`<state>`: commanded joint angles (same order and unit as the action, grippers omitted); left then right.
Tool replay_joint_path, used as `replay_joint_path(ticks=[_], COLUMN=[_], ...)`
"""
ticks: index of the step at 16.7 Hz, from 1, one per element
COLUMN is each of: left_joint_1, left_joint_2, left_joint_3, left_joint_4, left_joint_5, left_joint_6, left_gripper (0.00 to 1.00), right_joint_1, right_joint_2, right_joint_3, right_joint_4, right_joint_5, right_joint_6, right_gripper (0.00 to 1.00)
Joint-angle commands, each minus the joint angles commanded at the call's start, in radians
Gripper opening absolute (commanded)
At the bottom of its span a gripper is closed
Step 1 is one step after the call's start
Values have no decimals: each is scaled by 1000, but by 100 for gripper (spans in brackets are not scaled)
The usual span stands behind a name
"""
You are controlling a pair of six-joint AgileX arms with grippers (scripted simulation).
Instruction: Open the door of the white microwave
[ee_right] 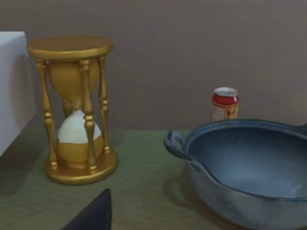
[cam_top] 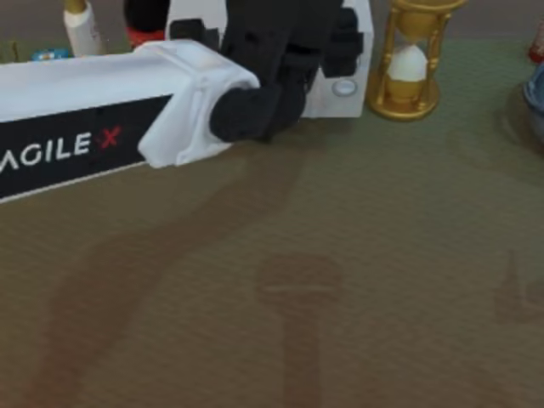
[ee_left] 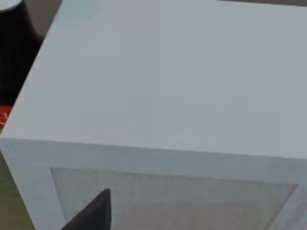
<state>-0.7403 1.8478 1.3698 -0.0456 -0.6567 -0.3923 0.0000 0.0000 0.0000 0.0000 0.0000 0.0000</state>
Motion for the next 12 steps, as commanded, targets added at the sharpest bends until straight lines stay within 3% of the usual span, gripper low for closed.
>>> replay_joint_path(ticks=[5,12], left_joint_1=[-79,-72], left_joint_2=[187,208], left_joint_3=[132,150], left_joint_4=[-22,-17], left_joint_5=[-72,-66], left_joint_6=[-34,-27], left_gripper=[100,100], right_joint_1=[0,0], right_joint_2=[0,0], right_joint_3=[0,0], right_joint_4=[0,0], right_joint_5=[0,0], right_joint_6=[0,0], right_gripper=[100,100])
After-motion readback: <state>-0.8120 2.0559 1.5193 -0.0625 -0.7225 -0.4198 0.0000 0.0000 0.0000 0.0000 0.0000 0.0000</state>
